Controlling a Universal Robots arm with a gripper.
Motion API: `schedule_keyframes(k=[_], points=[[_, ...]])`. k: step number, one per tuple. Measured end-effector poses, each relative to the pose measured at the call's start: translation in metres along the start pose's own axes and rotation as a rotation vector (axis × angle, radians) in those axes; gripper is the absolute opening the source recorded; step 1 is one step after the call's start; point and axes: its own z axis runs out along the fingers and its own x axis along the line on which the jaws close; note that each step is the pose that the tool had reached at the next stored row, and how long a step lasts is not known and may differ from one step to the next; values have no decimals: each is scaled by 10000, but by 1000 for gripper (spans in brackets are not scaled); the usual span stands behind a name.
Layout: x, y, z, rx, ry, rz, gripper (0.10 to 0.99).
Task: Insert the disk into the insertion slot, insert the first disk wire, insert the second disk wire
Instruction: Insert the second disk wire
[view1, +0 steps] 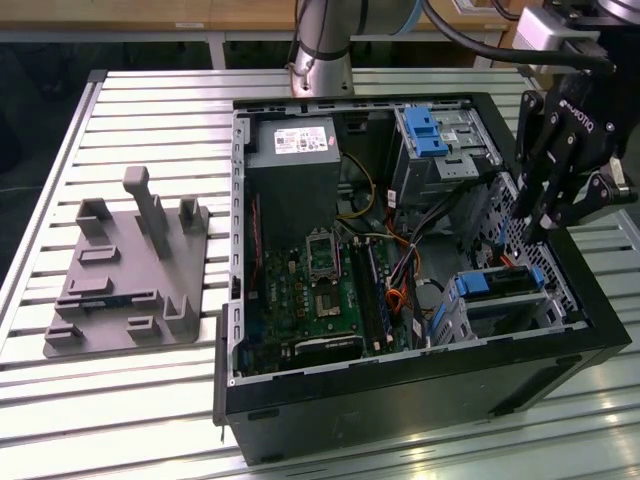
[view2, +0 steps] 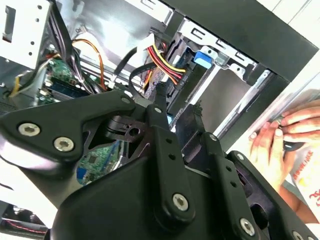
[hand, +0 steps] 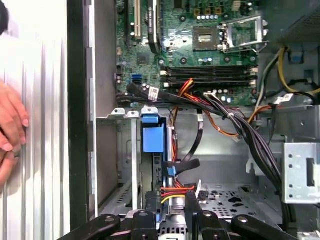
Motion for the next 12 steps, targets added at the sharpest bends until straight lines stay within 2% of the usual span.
schedule_keyframes(k=[9,12], points=[[-102,34,54,37,334,-431,361],[-146,52,68,45,474,-529,361]])
